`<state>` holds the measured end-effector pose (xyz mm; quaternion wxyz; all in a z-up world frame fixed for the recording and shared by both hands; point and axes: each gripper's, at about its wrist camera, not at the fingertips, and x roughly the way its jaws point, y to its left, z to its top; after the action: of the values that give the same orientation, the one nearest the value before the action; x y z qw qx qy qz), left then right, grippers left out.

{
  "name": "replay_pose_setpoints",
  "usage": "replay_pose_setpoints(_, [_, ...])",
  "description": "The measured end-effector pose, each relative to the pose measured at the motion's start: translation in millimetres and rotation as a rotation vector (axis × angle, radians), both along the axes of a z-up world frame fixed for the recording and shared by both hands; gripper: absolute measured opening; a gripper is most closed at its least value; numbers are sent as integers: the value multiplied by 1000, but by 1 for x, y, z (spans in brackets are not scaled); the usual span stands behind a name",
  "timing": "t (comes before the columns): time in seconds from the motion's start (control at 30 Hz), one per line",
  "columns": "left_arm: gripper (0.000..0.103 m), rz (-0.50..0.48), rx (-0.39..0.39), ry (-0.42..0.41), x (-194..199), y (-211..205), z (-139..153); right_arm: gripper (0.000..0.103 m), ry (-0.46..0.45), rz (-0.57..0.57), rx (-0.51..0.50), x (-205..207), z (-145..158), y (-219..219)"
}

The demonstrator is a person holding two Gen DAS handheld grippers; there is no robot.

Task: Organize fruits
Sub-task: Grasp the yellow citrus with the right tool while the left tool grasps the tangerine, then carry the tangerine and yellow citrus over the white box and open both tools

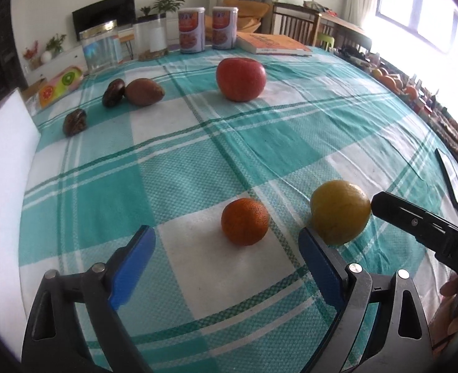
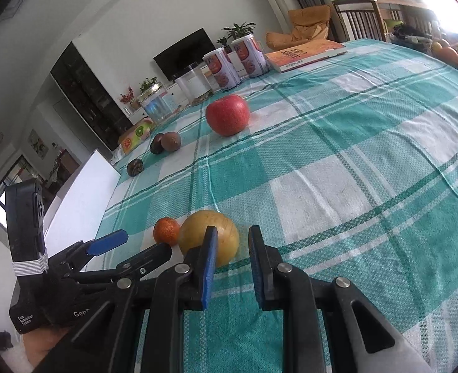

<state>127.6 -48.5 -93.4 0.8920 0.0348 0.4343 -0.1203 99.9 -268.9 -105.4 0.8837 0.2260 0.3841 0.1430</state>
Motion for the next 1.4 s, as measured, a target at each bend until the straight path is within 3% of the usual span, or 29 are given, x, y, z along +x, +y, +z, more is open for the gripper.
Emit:
replay_pose_setpoints(0.1, [46,-62,27,29,6,-12,-8,21,30,-28,64,3,-6,-12])
replay_pose_setpoints(0.17, [32,-69,26,-3,4,-14,-6,22,28,-30,78,3,-5,-14])
replay_pose_setpoints(0.2, [31,-67,18,-3,3,-13,-5,22,19,-24,77,2,-3,-13])
replay_pose_setpoints(0.27, [31,-39,-14,0,-1,-7,-4,37,-6,-6,47,0,3,-6])
replay_pose_setpoints(0.33, [31,-15,-37,3,-6,0,-2,85,-29,35,-16,0,9,8])
replay_pose_setpoints(0.37, [31,-5,-40,7,-8,2,-2,90,-41,61,-50,1,11,17])
replay_pose_setpoints(0.47, [31,23,-48,20,-15,9,-3,91,-24,132,-181,10,4,46])
replay_pose_setpoints(0.5, [30,34,-32,26,-17,9,-4,84,-9,151,-190,13,-1,52])
replay_pose_setpoints(0.53, [30,41,-35,26,-20,11,-4,64,12,157,-203,17,-5,54])
replay_pose_setpoints(0.6, [30,54,-64,39,-25,16,-1,50,14,134,-221,21,-8,51])
replay_pose_setpoints(0.73, [30,69,-100,45,-37,21,10,50,21,117,-162,20,-9,40])
replay_pose_setpoints(0.8, [30,69,-140,52,-46,25,21,49,15,111,-85,17,-8,31])
replay_pose_setpoints(1.07, [30,43,-404,99,-115,74,94,49,1,167,162,1,6,23])
replay_pose_setpoints(1.17, [30,80,-460,58,-143,108,127,49,4,254,203,-6,19,54])
replay_pose_setpoints(1.3, [30,206,-485,-6,-165,164,154,49,-16,430,245,-16,53,123])
replay_pose_setpoints(1.4, [30,340,-400,-53,-171,207,153,49,-35,591,245,-29,81,188])
